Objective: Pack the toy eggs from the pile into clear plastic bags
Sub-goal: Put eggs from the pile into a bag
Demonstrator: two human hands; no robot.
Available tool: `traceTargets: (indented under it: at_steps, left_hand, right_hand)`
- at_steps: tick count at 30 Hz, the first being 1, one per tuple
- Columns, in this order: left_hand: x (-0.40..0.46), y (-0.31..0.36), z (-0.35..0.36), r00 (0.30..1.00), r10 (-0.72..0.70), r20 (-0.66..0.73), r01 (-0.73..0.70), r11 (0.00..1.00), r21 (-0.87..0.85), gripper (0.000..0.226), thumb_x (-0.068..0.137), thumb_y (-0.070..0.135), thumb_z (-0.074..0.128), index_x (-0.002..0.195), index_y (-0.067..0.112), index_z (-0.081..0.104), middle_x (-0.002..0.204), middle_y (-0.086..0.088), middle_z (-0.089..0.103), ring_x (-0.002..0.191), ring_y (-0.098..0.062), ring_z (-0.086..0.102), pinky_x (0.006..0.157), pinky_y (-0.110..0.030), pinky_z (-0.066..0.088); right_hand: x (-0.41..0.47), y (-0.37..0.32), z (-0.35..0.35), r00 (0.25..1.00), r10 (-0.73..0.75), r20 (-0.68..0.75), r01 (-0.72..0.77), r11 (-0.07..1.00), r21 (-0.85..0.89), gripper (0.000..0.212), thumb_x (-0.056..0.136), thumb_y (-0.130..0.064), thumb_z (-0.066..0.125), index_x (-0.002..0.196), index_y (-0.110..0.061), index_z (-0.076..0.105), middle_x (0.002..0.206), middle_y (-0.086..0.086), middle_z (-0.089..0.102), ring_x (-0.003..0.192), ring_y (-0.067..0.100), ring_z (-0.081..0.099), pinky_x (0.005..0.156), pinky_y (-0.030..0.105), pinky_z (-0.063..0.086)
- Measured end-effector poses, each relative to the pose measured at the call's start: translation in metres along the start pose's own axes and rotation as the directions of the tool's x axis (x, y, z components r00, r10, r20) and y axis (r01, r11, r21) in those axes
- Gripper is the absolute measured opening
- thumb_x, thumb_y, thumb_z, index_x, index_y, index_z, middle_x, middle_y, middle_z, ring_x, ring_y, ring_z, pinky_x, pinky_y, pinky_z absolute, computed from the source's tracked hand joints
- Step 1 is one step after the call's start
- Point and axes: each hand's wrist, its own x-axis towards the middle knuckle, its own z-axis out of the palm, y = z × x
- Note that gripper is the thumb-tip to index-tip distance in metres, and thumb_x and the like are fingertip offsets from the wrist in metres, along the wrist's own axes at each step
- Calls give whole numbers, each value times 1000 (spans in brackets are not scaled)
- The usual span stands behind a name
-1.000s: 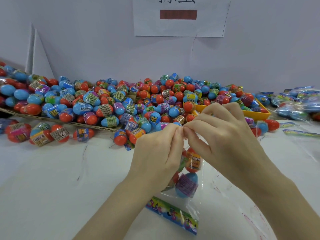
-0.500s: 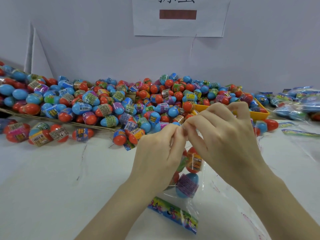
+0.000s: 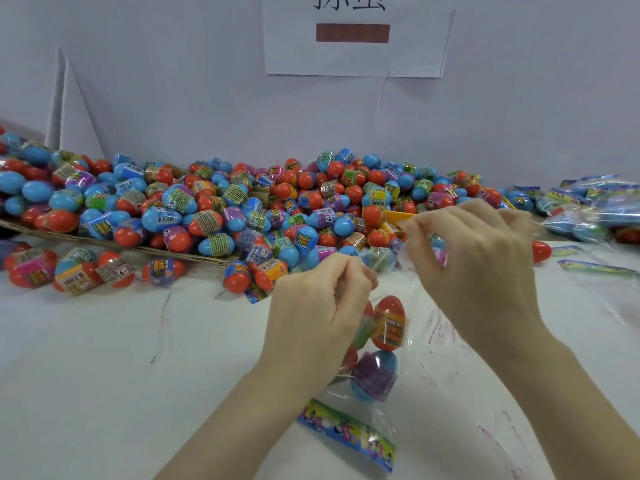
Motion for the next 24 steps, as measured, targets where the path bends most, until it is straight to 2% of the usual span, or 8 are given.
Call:
traceTargets:
  at_steps: [3, 7, 11, 15, 17, 18, 20, 24]
  left_hand:
    - [1, 1, 0, 995, -95, -8, 93, 987, -129, 26, 87, 34, 41, 72, 28, 61, 69, 13, 69, 67, 0, 67, 61, -24, 55]
    - [3, 0, 0, 983, -180, -42, 171, 971, -168, 27, 88, 28, 39, 72, 29, 61, 71, 14, 70, 64, -7, 67, 62, -39, 56]
    - [3, 0, -1, 979, -199, -47, 187, 965, -184, 26, 88, 28, 38, 72, 34, 58, 66, 22, 67, 61, -2, 65, 57, -28, 55]
    - [3, 0, -1, 981, -190, -45, 179, 969, -172, 26, 87, 28, 38, 71, 35, 57, 66, 23, 67, 60, -3, 65, 54, -26, 54]
    - [4, 0, 0, 981, -189, -52, 178, 970, -166, 26, 87, 29, 38, 70, 35, 57, 67, 19, 68, 59, -5, 66, 55, -34, 55]
    - [3, 0, 0, 981, -187, -53, 177, 972, -158, 27, 88, 29, 38, 71, 35, 58, 68, 16, 68, 59, -10, 66, 56, -41, 55]
    - [3, 1, 0, 983, -179, -52, 169, 974, -153, 26, 88, 29, 38, 71, 34, 58, 71, 11, 69, 59, -17, 66, 56, -48, 53]
    - [4, 0, 0, 990, -130, -61, 122, 985, -119, 25, 89, 34, 40, 71, 36, 58, 72, 10, 67, 58, -17, 64, 53, -35, 53]
  right_hand:
    - [3, 14, -1, 969, 235, 71, -239, 970, 50, 21, 89, -20, 57, 79, -6, 69, 68, 10, 66, 69, 29, 58, 72, 40, 36]
    - [7, 48, -3, 877, 473, 86, -474, 880, -2, 26, 92, -20, 53, 83, -2, 68, 63, 10, 52, 63, 26, 42, 72, 43, 38]
    - [1, 73, -7, 791, 602, 107, -604, 797, -16, 29, 93, -22, 48, 90, 0, 67, 82, 22, 65, 78, 37, 56, 75, 41, 40]
    - [10, 49, -4, 834, 525, 169, -543, 730, 416, 33, 96, -35, 42, 93, -11, 64, 84, 4, 63, 76, 18, 58, 64, 28, 41]
    - [20, 37, -3, 789, 411, 457, -615, 515, 598, 28, 91, -41, 42, 106, -24, 58, 106, -5, 63, 82, 2, 57, 75, 20, 44]
    - [20, 32, -4, 763, 289, 579, -638, 487, 597, 29, 86, -40, 50, 114, -32, 53, 117, -13, 59, 86, -4, 56, 78, 16, 43]
    - [11, 20, -7, 773, 20, 635, -508, 618, 600, 47, 72, -42, 63, 115, -51, 45, 121, -33, 50, 103, -16, 47, 83, 6, 38]
    - [3, -4, -2, 865, -90, 493, -306, 686, 661, 47, 75, -31, 71, 106, -54, 42, 110, -37, 48, 113, -7, 43, 92, 11, 34]
